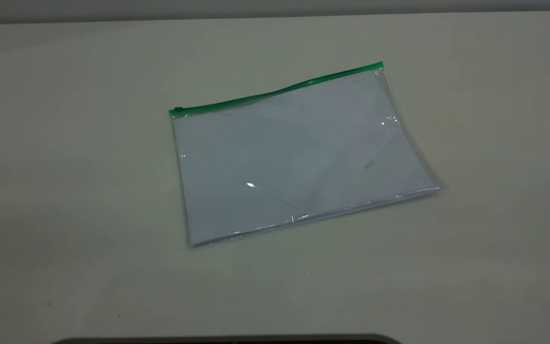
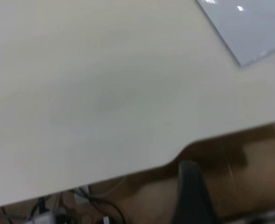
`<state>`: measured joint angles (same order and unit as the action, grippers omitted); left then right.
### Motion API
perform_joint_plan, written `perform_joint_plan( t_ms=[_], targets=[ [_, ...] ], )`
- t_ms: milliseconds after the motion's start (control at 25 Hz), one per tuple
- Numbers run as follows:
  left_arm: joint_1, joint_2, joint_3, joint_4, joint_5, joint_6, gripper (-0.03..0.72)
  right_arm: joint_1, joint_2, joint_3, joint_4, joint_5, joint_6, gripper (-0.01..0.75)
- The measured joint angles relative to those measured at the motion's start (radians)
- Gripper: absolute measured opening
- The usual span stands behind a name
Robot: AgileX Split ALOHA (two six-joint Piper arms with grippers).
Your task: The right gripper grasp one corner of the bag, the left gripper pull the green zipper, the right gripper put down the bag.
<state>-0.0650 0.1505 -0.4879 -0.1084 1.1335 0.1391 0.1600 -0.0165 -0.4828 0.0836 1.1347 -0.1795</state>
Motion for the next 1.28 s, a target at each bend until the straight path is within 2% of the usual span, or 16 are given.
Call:
perform_joint_plan(
  t_ms=[320, 1120, 1280],
  targets=[
    [0.031, -0.167, 0.000, 0.009, 0.005, 0.003, 0.565, 0.000, 0.000, 0.000, 0.000, 0.000, 0.000, 0.544],
    [0.031, -0.169, 0.000, 0.025, 0.005, -0.036, 0.565, -0.002, 0.000, 0.000, -0.001, 0.000, 0.001, 0.544],
    [0.031, -0.169, 0.000, 0.025, 0.005, -0.036, 0.565, -0.070, 0.000, 0.000, -0.001, 0.000, 0.002, 0.544]
  ],
)
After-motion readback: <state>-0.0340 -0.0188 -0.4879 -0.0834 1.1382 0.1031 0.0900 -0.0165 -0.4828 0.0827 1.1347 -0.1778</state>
